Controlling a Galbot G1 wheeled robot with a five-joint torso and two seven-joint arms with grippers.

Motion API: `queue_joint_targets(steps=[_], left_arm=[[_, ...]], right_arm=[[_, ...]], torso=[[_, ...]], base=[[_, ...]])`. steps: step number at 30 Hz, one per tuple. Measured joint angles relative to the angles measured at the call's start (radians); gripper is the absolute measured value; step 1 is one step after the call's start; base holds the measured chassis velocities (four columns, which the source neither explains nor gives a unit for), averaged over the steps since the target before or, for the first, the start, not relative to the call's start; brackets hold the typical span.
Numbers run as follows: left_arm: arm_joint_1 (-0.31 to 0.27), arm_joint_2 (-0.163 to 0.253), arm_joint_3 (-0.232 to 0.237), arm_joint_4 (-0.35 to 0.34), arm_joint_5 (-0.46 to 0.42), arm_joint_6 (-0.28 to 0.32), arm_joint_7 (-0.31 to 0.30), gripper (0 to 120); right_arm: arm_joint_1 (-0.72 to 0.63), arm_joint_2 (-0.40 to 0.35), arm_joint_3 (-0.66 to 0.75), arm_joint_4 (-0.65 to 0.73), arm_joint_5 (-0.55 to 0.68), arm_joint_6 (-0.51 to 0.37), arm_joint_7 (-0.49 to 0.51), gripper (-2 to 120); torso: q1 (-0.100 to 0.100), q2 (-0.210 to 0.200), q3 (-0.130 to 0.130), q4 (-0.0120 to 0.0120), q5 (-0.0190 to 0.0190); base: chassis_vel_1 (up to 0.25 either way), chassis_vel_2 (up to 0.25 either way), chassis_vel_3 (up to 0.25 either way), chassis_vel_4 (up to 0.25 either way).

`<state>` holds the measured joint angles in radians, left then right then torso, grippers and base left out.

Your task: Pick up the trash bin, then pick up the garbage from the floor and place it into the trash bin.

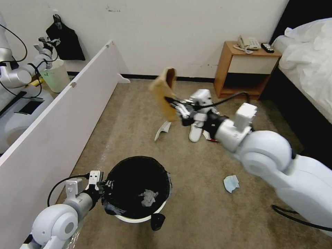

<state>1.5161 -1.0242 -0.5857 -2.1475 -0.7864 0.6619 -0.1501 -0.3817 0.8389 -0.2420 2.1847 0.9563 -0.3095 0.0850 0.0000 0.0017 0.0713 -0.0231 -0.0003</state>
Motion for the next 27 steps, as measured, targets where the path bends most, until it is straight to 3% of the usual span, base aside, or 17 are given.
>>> queue_joint_targets(steps=[2, 7, 18, 27], left_arm=[[0.016, -0.020, -0.017, -0.014, 0.008, 0.002, -0.008, 1], [0.021, -0.033, -0.024, -0.019, 0.011, 0.002, -0.018, 1], [0.020, -0.030, -0.046, -0.017, -0.001, 0.002, -0.023, 1], [0.012, -0.030, -0.056, -0.003, -0.009, 0.000, -0.029, 1]], right_arm=[[0.083, 0.077, -0.076, -0.030, 0.006, 0.008, -0.003, 0], [0.124, 0.136, -0.148, -0.054, 0.007, 0.009, -0.005, 0], [0.071, 0.162, -0.229, -0.057, -0.015, 0.008, -0.006, 0], [0.001, 0.141, -0.250, -0.031, -0.033, 0.002, -0.006, 0]], torso=[[0.000, 0.000, 0.000, 0.0001, 0.0000], [0.000, 0.000, 0.000, -0.0006, 0.0000], [0.000, 0.000, 0.000, -0.0006, 0.0003], [0.000, 0.000, 0.000, -0.0004, 0.0003]], base=[[0.000, 0.000, 0.000, 0.000], [0.000, 0.000, 0.000, 0.000], [0.000, 0.000, 0.000, 0.000], [0.000, 0.000, 0.000, 0.000]])
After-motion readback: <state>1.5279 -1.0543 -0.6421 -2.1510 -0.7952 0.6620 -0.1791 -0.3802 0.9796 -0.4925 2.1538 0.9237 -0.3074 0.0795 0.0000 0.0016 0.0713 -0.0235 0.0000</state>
